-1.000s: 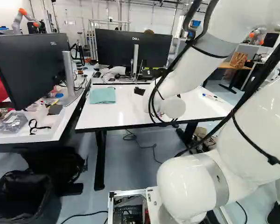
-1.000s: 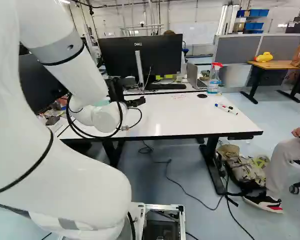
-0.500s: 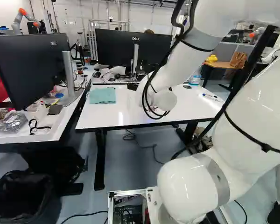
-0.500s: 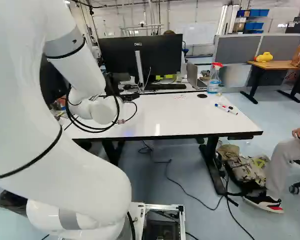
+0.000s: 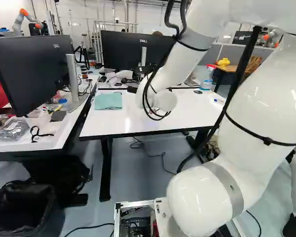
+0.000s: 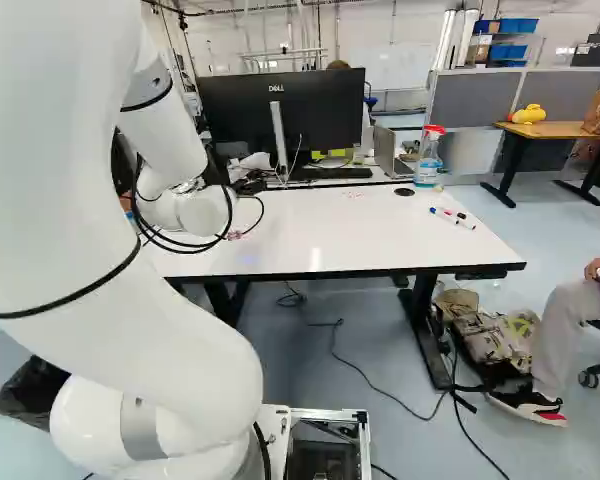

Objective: Clean the table with the green towel

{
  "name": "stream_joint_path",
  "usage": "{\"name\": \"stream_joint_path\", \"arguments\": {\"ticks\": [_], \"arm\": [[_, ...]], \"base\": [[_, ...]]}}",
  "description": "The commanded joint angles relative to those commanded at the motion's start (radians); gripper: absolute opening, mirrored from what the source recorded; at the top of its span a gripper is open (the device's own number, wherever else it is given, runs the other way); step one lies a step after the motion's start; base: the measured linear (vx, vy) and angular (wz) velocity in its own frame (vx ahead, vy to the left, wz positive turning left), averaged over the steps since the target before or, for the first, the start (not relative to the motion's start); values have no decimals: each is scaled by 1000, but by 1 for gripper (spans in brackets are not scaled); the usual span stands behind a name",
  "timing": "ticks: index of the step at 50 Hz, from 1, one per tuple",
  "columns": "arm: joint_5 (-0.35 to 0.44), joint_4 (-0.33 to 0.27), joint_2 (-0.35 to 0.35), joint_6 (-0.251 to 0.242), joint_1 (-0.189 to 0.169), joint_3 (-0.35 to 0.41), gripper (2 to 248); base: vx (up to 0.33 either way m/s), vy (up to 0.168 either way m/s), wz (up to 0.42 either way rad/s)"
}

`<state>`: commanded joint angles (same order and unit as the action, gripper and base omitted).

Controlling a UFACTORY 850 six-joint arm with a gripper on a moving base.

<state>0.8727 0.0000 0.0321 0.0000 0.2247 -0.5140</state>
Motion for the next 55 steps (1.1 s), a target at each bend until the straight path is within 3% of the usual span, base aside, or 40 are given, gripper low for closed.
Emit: {"name": "stream_joint_path", "arguments": {"ticks": [55], "arm": [[-23,0,203,0,137,-221,247]], "base": [[0,0,0]]}}
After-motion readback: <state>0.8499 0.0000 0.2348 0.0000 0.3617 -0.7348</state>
